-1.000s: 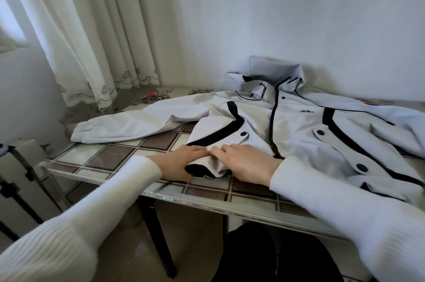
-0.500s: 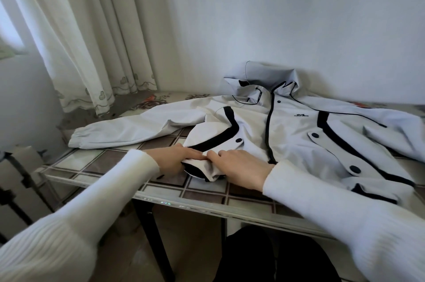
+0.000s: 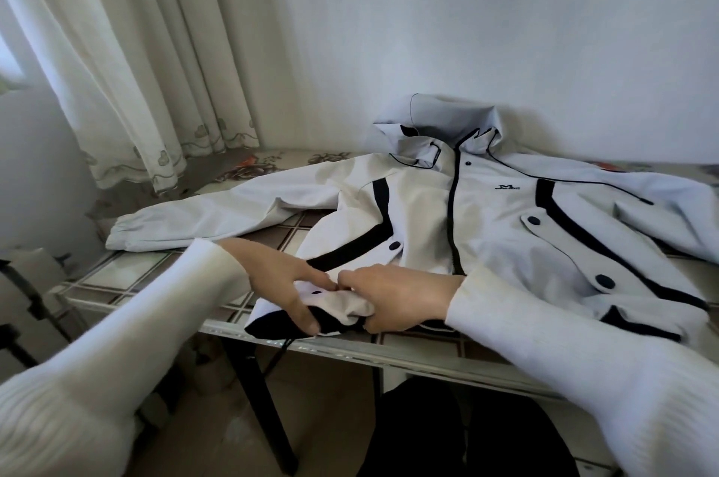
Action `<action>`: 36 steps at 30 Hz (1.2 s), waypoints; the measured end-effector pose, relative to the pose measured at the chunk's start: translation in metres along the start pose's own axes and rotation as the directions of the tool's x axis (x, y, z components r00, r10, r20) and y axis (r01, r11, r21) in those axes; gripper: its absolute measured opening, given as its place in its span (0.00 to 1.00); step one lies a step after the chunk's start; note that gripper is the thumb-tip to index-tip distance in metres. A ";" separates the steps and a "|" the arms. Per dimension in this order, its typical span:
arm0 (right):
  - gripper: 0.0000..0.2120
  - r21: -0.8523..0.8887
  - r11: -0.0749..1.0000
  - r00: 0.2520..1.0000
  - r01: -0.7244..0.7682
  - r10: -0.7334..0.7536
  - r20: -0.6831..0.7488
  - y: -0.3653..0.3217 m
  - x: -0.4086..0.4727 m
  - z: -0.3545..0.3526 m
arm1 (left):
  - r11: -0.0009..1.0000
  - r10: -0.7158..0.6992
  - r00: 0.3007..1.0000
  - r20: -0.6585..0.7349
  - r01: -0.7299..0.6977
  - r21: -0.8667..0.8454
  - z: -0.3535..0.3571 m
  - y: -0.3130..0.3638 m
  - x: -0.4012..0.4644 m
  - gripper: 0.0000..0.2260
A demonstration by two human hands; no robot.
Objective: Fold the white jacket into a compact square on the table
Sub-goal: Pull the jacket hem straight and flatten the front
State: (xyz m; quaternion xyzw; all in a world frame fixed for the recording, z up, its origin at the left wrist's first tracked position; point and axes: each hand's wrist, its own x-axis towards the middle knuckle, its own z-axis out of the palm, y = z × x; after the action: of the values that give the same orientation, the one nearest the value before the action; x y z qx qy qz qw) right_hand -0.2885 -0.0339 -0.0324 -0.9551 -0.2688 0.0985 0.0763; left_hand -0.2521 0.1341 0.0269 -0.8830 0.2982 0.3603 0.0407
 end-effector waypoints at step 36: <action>0.30 -0.036 0.763 0.748 -0.645 0.640 0.174 0.115 -0.241 -0.017 | 0.700 0.687 0.609 -0.397 -0.407 0.587 0.011 0.245 0.124 0.23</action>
State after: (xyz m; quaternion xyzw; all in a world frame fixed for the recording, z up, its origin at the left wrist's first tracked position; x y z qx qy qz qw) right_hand -0.4287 -0.2602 -0.0029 -0.9756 0.0715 0.2061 0.0262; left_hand -0.3254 -0.1250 -0.0281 -0.7752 0.6308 -0.0156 0.0281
